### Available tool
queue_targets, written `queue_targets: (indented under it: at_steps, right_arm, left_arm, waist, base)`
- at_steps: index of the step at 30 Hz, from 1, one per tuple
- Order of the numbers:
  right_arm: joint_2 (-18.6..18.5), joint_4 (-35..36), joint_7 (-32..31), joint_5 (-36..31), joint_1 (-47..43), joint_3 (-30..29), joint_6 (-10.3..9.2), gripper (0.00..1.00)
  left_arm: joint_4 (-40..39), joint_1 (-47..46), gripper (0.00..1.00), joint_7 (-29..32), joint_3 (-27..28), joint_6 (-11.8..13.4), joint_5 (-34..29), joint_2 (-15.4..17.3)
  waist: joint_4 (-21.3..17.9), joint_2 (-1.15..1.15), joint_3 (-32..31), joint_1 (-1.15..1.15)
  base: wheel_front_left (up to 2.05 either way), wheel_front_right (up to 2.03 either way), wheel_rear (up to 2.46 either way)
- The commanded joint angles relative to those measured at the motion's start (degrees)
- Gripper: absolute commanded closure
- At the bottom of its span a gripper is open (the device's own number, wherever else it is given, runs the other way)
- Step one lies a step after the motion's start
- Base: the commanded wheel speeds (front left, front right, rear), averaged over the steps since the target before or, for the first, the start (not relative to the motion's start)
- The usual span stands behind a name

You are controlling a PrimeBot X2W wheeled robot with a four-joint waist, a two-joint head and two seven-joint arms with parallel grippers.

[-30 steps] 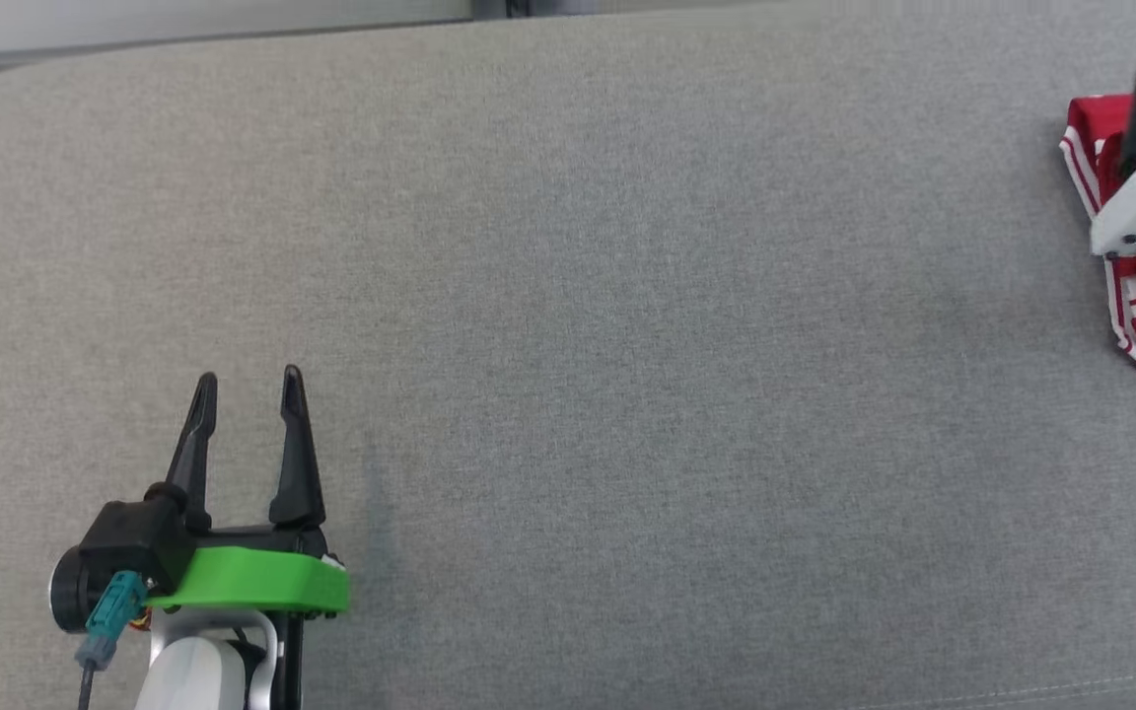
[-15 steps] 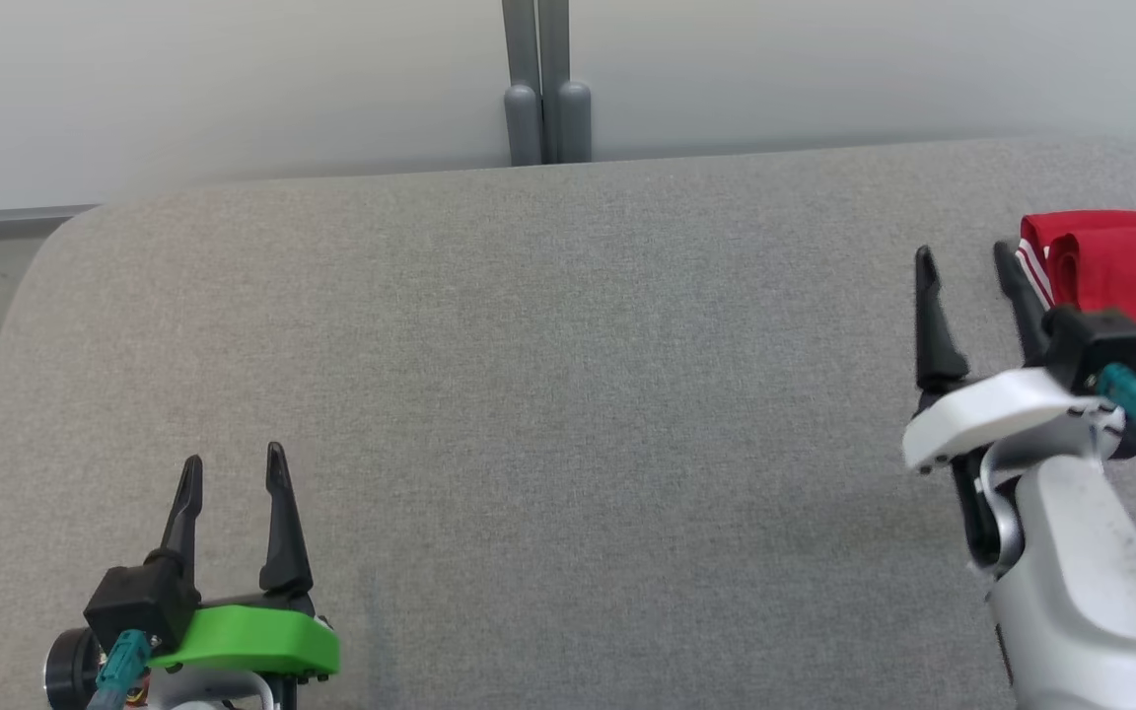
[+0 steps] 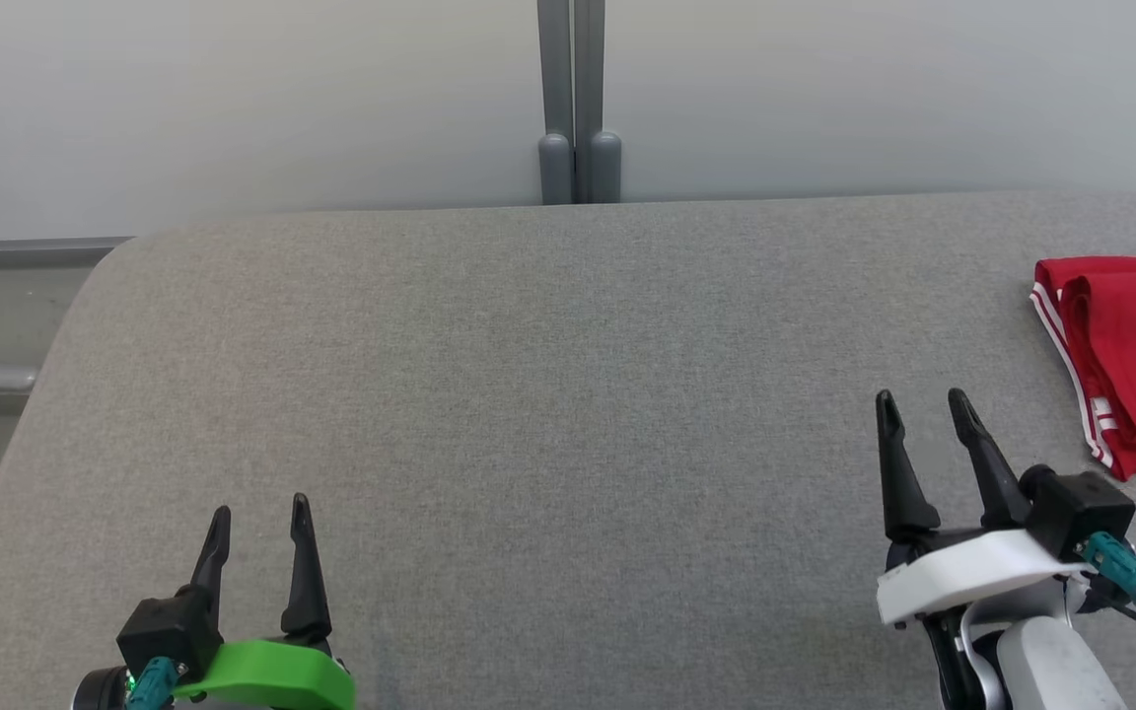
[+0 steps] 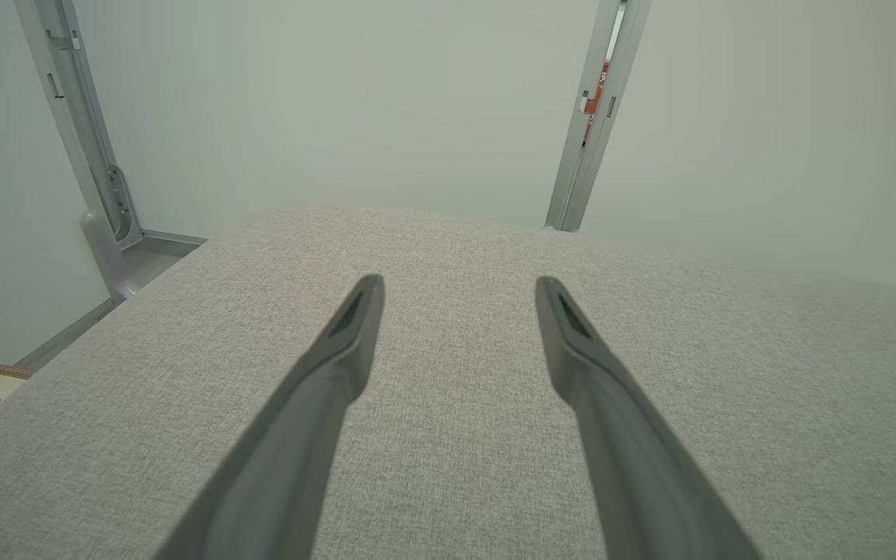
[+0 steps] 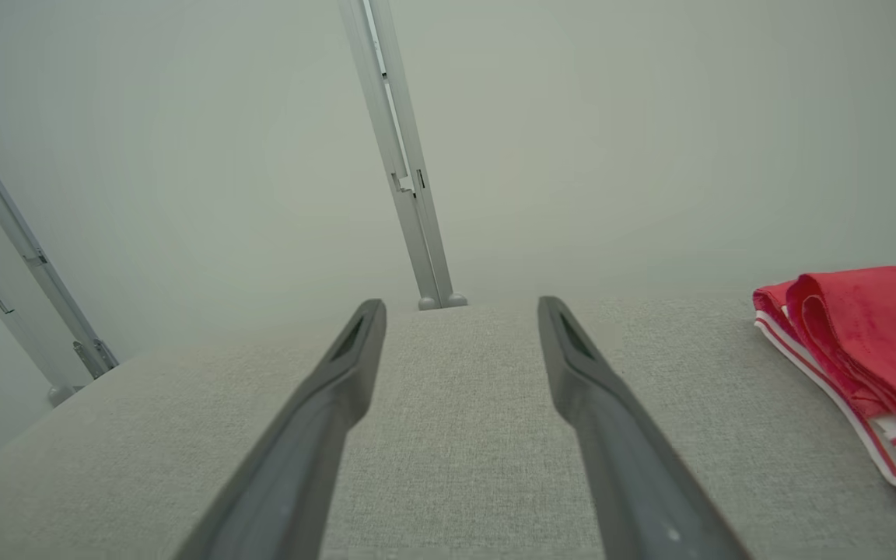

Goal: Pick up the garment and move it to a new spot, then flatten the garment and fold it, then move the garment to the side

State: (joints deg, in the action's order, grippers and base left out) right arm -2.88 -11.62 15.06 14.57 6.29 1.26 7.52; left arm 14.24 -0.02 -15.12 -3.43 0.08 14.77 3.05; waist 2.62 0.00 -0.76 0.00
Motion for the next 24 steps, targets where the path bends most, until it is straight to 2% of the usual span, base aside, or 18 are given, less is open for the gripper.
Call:
queue_targets:
  at_steps: [1,12,23,24]
  right_arm:
    - [-0.08,0.39,0.12,0.75,-1.42,0.30,-0.07,0.00]
    - [-0.06,0.79,0.13,1.40,-2.76,1.22,-0.07,0.00]
    - [-0.06,0.24,0.13,1.61,-3.26,0.93,-0.07,0.00]
    - [0.02,0.34,0.00,1.52,-2.55,0.97,0.00,1.00]
  left_arm:
    - [0.25,-0.24,0.00,0.01,0.03,-0.11,0.26,0.12]
    - [0.36,-0.95,0.00,0.01,-0.34,-0.52,-0.38,0.08]
    - [1.34,-0.41,0.00,0.01,-1.08,-0.71,-0.89,0.25]
    - [1.22,-0.51,1.00,0.01,-1.07,-0.61,-0.69,-0.02]
  waist:
    - [-0.19,0.00,-0.02,0.00]
    - [-1.43,0.00,0.03,0.00]
    - [-1.05,0.00,-0.68,0.00]
    - [-1.09,0.00,-0.65,0.00]
  base:
    - [0.00,0.00,0.00]
    - [0.00,0.00,0.00]
    - [0.00,0.00,0.00]
    - [0.00,0.00,0.00]
